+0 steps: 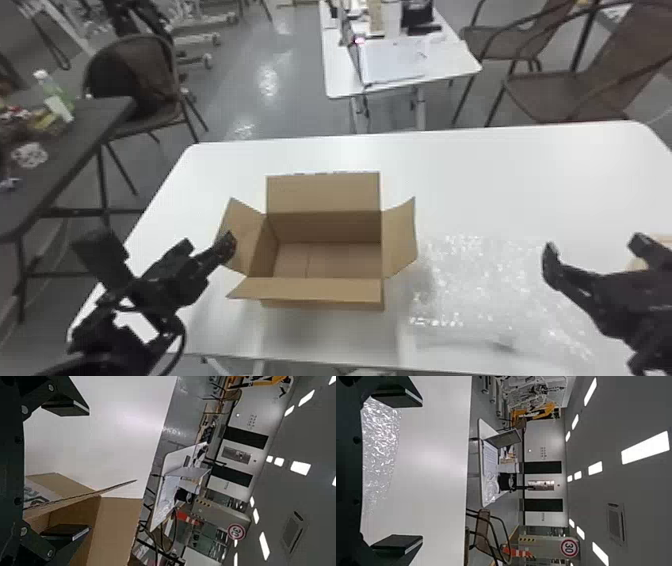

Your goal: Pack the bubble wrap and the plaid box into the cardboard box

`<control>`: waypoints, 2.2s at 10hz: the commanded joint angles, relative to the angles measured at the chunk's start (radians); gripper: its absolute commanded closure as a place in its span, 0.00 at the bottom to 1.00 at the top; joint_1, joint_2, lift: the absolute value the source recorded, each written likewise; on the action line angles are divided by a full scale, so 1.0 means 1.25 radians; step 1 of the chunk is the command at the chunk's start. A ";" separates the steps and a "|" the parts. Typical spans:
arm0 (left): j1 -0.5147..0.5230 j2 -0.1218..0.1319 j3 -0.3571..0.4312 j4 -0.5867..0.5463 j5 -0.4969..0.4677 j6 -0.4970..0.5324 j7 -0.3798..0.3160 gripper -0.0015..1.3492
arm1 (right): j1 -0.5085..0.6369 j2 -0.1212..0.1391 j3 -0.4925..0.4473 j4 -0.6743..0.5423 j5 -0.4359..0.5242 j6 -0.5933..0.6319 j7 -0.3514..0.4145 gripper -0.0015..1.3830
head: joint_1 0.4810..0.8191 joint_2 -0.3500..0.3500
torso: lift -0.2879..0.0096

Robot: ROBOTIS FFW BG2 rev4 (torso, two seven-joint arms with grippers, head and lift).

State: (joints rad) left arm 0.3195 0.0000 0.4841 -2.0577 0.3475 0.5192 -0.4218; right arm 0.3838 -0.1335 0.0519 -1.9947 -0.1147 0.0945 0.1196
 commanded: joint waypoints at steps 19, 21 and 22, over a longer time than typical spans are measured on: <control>0.008 -0.002 -0.018 0.010 0.010 -0.036 0.001 0.90 | -0.106 0.010 0.000 -0.163 0.000 0.497 -0.032 0.07 | 0.63 0.79 | 0.56; 0.006 -0.002 -0.024 0.013 0.009 -0.036 0.001 0.90 | -0.170 0.011 -0.008 -0.178 -0.026 0.723 -0.032 0.07 | 0.63 0.79 | 0.56; 0.006 -0.002 -0.025 0.014 0.009 -0.036 0.001 0.90 | -0.178 0.020 -0.018 -0.169 -0.046 0.769 -0.044 0.07 | 0.63 0.78 | 0.56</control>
State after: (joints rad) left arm 0.3272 0.0000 0.4539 -2.0416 0.3591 0.4740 -0.4200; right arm 0.1685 -0.1139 0.0349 -2.2107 -0.1578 1.0175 0.0654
